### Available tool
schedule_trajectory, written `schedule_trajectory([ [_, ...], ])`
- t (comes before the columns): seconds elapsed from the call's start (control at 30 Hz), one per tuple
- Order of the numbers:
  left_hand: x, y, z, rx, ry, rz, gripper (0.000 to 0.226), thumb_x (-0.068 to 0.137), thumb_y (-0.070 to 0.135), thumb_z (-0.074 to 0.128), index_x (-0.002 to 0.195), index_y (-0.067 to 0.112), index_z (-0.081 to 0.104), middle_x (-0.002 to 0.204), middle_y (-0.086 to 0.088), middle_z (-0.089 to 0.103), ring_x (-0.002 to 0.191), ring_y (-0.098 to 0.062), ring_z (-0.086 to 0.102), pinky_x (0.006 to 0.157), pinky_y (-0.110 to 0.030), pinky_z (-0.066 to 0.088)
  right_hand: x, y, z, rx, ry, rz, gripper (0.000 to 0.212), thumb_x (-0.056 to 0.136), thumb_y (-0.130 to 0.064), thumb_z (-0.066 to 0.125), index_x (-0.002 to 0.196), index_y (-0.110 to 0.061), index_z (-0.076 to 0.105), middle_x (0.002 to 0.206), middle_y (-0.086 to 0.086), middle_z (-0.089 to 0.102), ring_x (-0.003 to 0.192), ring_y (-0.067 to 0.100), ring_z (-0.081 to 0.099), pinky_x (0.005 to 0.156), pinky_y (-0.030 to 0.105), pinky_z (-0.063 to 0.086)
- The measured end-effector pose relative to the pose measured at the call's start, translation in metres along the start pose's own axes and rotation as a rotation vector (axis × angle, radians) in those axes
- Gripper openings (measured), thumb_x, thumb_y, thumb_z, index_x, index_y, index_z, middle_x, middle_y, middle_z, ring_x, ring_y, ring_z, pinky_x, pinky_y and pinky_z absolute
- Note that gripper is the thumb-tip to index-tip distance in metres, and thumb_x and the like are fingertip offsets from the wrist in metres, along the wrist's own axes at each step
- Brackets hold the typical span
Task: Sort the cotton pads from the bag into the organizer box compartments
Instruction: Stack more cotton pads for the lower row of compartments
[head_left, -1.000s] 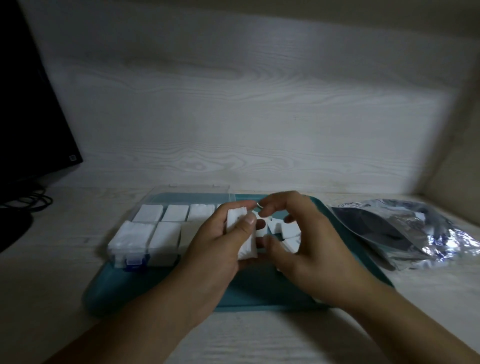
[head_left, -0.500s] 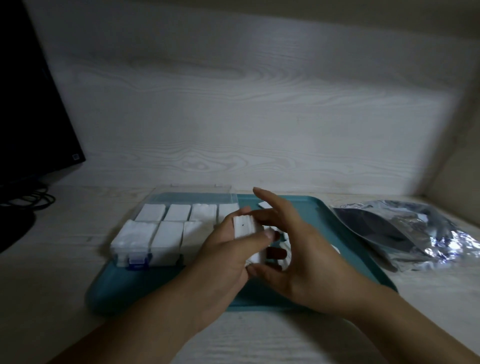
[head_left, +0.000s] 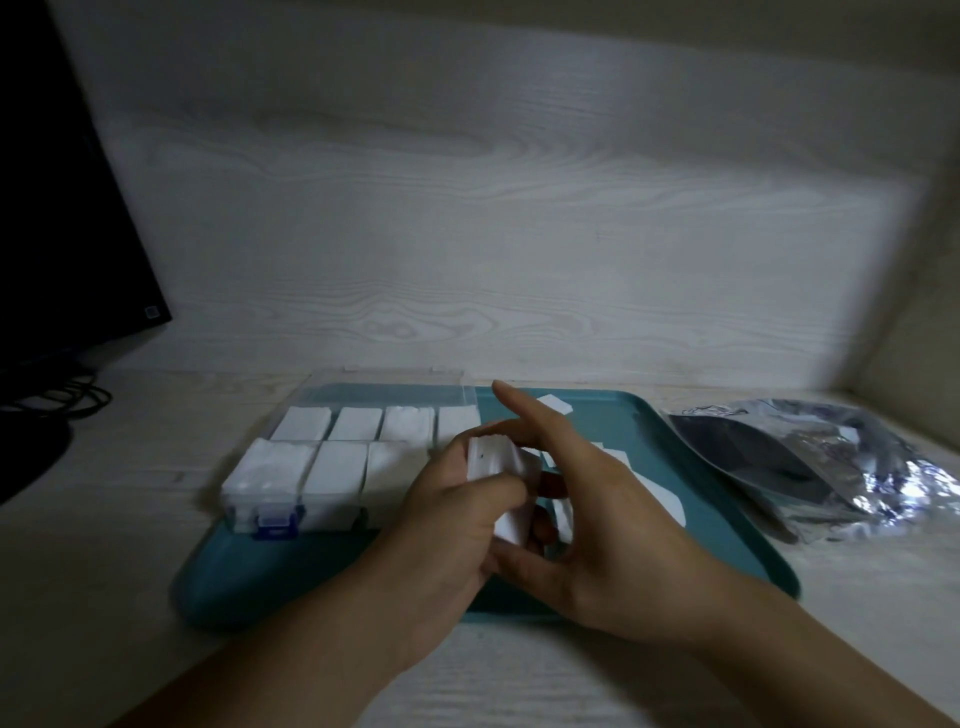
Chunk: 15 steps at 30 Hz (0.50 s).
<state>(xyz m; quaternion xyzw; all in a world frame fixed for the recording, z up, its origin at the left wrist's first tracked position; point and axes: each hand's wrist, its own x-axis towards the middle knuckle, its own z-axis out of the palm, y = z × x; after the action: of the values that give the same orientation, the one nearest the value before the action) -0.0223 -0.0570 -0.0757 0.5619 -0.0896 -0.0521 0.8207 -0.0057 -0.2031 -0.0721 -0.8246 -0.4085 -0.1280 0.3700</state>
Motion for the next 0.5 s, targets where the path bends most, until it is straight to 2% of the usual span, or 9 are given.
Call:
schedule_trajectory([
  [0.13,-0.001,-0.001,-0.001,0.082,0.018,0.004,0.043,0.092,-0.010,0.047,0.121,0.016,0.065,0.108,-0.011,0.073,0.096,-0.024,0.072,0.069,-0.032,0.056,0.000,0.003,0.002,-0.081,0.026,-0.032,0.090,0.080,-0.032,0.075,0.151,-0.038,0.020,0.130,-0.016,0.053,0.112,0.008,0.058,0.090,0.031,0.053],
  [0.23,0.000,-0.003,0.000,0.221,0.066,0.049,0.046,0.092,-0.011,0.048,0.124,0.019,0.061,0.107,-0.006,0.074,0.100,-0.025,0.071,0.075,-0.035,0.057,0.001,0.001,0.000,-0.095,0.014,-0.074,0.082,0.081,-0.028,0.075,0.149,-0.030,0.030,0.133,-0.013,0.050,0.116,0.007,0.055,0.092,0.027,0.050],
  [0.27,0.000,-0.004,0.001,0.299,0.111,0.086,0.048,0.092,-0.010,0.051,0.126,0.022,0.059,0.107,-0.003,0.073,0.098,-0.022,0.071,0.075,-0.032,0.057,0.001,-0.001,-0.002,-0.089,0.007,-0.101,0.077,0.080,-0.024,0.075,0.146,-0.024,0.036,0.135,-0.010,0.049,0.120,0.009,0.053,0.094,0.026,0.049],
  [0.33,0.001,-0.006,-0.001,0.468,0.219,0.173,0.057,0.092,-0.005,0.057,0.133,0.034,0.050,0.111,0.008,0.068,0.093,-0.005,0.069,0.074,-0.023,0.056,0.001,-0.004,-0.008,-0.049,0.003,-0.134,0.068,0.077,-0.014,0.075,0.138,-0.016,0.046,0.134,-0.005,0.048,0.121,0.015,0.053,0.095,0.028,0.047],
  [0.4,0.001,-0.006,-0.003,0.583,0.261,0.209,0.066,0.092,-0.002,0.059,0.137,0.043,0.041,0.116,0.013,0.063,0.094,0.001,0.065,0.077,-0.022,0.054,0.001,-0.007,-0.012,-0.019,0.021,-0.148,0.058,0.077,-0.012,0.068,0.132,-0.014,0.051,0.131,-0.003,0.050,0.120,0.018,0.053,0.097,0.032,0.046],
  [0.43,0.001,-0.007,-0.005,0.614,0.260,0.221,0.069,0.091,-0.002,0.060,0.138,0.043,0.038,0.117,0.013,0.062,0.096,0.001,0.064,0.080,-0.022,0.053,0.001,-0.007,-0.012,-0.002,0.042,-0.150,0.053,0.077,-0.013,0.062,0.130,-0.013,0.053,0.129,-0.002,0.051,0.121,0.018,0.053,0.098,0.032,0.045],
  [0.5,0.001,-0.006,-0.006,0.750,0.277,0.257,0.071,0.089,0.001,0.063,0.141,0.039,0.034,0.112,0.023,0.056,0.095,0.012,0.057,0.082,-0.008,0.046,0.001,-0.007,-0.010,-0.002,0.118,-0.144,0.040,0.083,-0.014,0.058,0.122,-0.013,0.059,0.124,-0.001,0.055,0.119,0.017,0.054,0.096,0.031,0.045],
])
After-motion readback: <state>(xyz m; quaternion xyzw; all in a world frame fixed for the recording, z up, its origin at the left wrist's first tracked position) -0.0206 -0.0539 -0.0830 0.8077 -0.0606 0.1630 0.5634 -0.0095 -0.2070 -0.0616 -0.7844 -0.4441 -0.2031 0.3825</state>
